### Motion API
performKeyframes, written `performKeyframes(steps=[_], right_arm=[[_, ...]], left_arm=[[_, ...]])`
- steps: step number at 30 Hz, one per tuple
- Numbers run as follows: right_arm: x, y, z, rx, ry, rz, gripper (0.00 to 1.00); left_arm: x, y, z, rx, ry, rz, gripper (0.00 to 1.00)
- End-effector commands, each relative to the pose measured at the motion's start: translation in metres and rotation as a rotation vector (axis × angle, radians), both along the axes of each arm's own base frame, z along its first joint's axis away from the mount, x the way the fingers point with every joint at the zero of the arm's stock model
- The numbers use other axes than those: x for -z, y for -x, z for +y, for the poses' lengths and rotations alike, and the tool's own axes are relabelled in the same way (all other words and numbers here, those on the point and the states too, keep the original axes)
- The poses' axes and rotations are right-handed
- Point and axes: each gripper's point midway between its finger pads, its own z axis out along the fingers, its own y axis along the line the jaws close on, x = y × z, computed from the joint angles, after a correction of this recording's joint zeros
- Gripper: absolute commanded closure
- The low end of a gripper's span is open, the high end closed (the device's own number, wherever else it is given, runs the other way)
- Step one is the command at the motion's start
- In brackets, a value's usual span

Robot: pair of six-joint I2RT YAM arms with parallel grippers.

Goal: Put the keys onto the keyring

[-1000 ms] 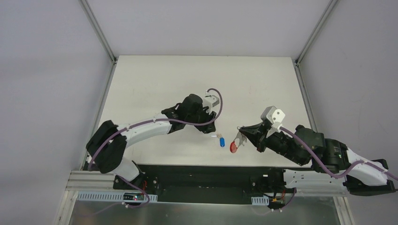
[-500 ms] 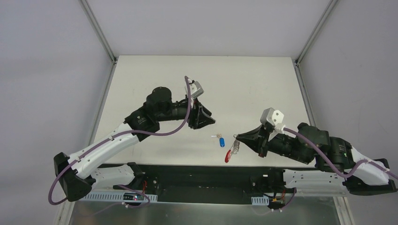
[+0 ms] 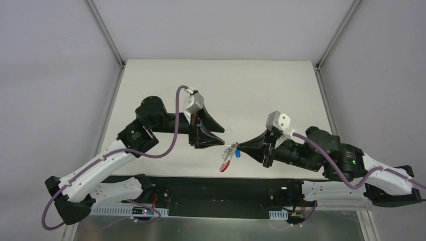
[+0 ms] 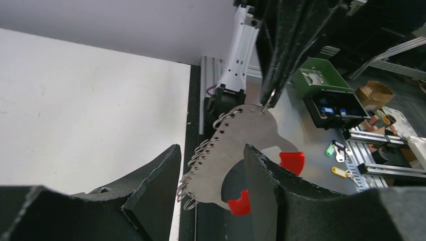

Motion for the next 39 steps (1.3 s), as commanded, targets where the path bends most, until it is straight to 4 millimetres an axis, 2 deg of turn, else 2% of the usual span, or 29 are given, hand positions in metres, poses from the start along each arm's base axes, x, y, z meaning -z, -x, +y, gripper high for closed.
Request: performKeyframes(steps=[1,9,13,25,31,39], right_arm=[[-0.052,0.006,0.011,-0.034,-0.200,-0.002,1.00],[-0.070,0.009,0.030,-0.061,-0.267,0.001,1.00],[-0.076,0.009,0.040,-0.066,-0.285,0.000,1.00],[-0.091,0.009,0.045,-0.073,-0.367,-0.044,1.00],[-0.090,0.007,0.049,-0.068,-0.358,-0.051,1.00],[-0.090,0.009,0.054,-0.079,-0.352,-0.047,1.00]], left_arm=[[-0.050,0.032,0.013,0.109,0.146,-0.079,0.51],[-0.074,0.055,0.028,0.170,0.242,-0.097,0.48],[-0.081,0.061,0.032,0.183,0.262,-0.106,0.48],[-0.084,0.067,0.038,0.197,0.275,-0.104,0.51],[-0.086,0.070,0.040,0.200,0.284,-0.116,0.55],[-0.088,0.070,0.041,0.199,0.288,-0.121,0.55]])
